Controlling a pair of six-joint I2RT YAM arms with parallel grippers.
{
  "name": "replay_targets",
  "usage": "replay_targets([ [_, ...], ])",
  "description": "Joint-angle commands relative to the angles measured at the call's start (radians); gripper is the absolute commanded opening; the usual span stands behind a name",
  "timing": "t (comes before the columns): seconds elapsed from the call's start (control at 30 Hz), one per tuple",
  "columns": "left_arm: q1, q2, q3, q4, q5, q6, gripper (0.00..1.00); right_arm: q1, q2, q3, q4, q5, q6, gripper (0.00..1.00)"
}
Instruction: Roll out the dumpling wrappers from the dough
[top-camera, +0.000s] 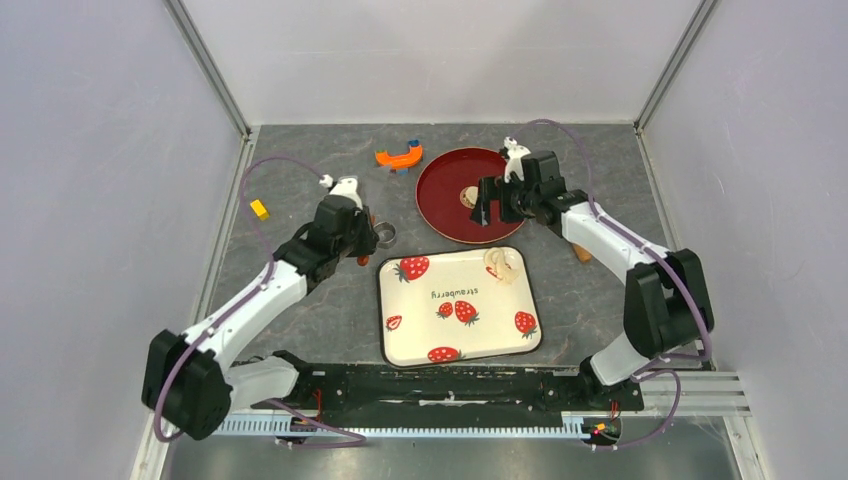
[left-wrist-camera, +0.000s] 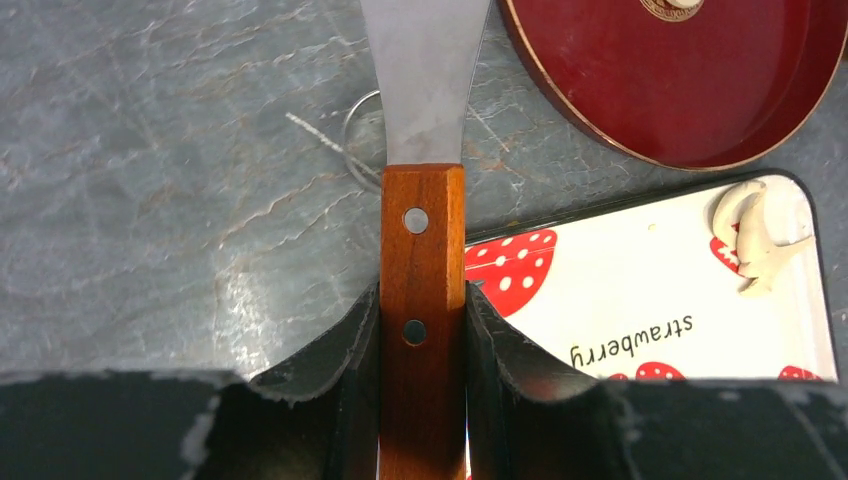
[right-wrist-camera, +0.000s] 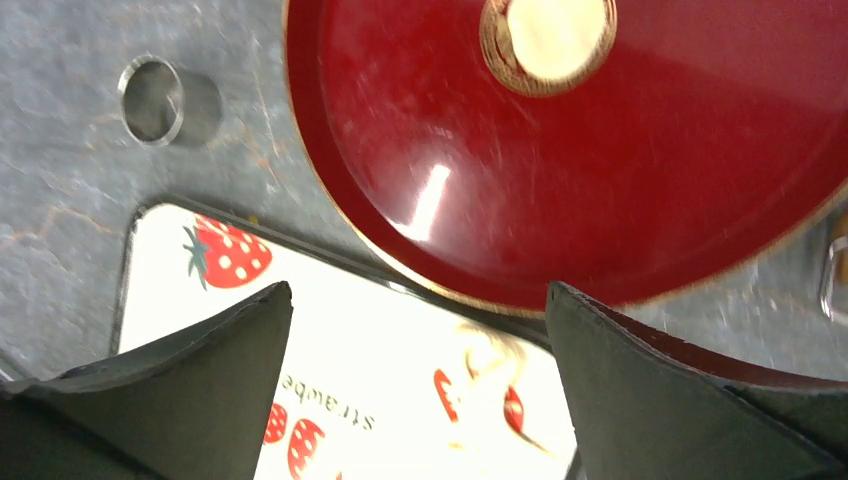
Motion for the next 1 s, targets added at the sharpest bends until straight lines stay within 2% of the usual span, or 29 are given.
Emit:
replay_targets([
  [0.0,0.050,-0.144,-0.097,0.098,-0.008,-0.139,0.02,-0.009,-0.120,-0.112,0.019,0.065,-0.033,0.98],
  [0.33,0.130,-0.299,-0.247,-0.004,-0.072,-0.256,0.02,-0.017,-0.266,-0.247,-0.012,0.149,-0.031,0.98],
  [0.67,0.146,-0.288,-0.323,-0.044,-0.074,-0.315,0.02,-0.018,-0.283,-0.255,-0.056,0.152,-0.040,0.98],
  [0.97,0.155,-0.270,-0.322,-0.070,-0.075,-0.318,0.02,-0.018,-0.279,-0.247,-0.056,0.145,-0.040,0.98],
])
